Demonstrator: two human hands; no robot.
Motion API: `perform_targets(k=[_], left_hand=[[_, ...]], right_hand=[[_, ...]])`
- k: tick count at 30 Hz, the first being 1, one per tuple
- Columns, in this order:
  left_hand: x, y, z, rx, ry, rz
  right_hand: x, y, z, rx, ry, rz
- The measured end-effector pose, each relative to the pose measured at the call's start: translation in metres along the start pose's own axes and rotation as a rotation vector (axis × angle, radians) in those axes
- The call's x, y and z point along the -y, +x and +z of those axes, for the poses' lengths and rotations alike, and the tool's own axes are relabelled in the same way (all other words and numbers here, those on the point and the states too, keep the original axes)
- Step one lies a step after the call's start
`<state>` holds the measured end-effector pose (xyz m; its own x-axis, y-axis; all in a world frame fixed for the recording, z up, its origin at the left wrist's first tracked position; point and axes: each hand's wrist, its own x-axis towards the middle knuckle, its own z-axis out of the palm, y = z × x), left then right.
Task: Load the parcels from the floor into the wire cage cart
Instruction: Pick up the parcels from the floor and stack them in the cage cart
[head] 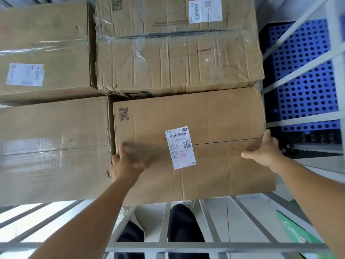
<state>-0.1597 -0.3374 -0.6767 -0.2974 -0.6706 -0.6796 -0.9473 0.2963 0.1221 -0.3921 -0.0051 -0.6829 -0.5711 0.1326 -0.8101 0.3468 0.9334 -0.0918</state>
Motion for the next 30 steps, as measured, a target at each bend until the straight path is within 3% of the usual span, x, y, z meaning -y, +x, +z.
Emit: perform_targets(k=[6,17,30], left_hand=[[-0.007,-0.008,-0.003,0.083,0.17,0.071],[-0.061,-0.062,-0.074,-0.037,0.434,0.46],[-0.101,-0.185,-0.218,-0.209,0.455,0.915]], right_hand=[[0.01,-0.008,0.004,-0.012,-0.172,-0.039],[0.064,-0.112,-0.014,-0.116,-0.561,-0.5],[0.103,-0.311,-0.072,-0.358,-0.453,-0.522]])
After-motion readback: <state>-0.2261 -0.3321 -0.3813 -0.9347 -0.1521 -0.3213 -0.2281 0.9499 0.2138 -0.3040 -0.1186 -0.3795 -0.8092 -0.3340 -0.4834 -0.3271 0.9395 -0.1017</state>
